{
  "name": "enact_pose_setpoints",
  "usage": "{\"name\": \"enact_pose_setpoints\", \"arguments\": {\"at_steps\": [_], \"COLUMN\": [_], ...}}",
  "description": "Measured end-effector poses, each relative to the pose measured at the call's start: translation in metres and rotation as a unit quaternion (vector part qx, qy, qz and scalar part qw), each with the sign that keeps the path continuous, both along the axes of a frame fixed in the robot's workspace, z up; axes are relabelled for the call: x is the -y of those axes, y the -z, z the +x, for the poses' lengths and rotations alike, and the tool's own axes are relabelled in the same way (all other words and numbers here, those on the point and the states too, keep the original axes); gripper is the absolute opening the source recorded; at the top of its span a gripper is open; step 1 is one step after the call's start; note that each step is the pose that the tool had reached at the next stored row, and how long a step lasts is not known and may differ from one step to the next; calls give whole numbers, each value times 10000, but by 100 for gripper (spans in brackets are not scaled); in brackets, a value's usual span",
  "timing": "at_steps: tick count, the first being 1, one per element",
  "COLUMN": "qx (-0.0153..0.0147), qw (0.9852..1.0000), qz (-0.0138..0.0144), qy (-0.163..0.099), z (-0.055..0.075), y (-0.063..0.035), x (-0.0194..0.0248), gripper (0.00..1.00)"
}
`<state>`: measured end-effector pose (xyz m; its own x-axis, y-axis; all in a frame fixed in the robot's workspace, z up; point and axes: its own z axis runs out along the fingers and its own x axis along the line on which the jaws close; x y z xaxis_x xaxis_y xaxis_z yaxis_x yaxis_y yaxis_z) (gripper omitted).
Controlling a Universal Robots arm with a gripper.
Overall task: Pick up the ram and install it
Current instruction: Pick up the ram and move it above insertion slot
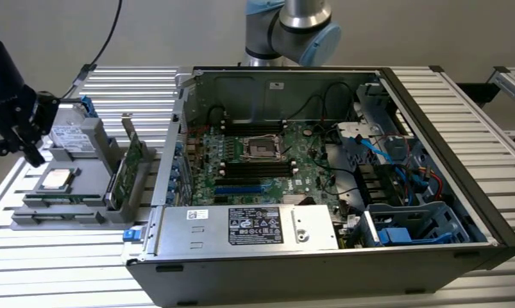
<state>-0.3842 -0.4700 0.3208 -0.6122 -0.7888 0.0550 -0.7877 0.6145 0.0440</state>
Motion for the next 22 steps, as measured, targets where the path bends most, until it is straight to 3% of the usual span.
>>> {"name": "enact_pose_setpoints", "arguments": {"at_steps": [5,11,16,22], "qx": [0,0,0,0], "qw": [9990,9950,9894,9800], "qz": [0,0,0,0], "qy": [-455,-1001,-1453,-1990], "z": [0,0,0,0], "y": [29,63,92,125], "x": [0,0,0,0], "gripper": [10,10,10,10]}}
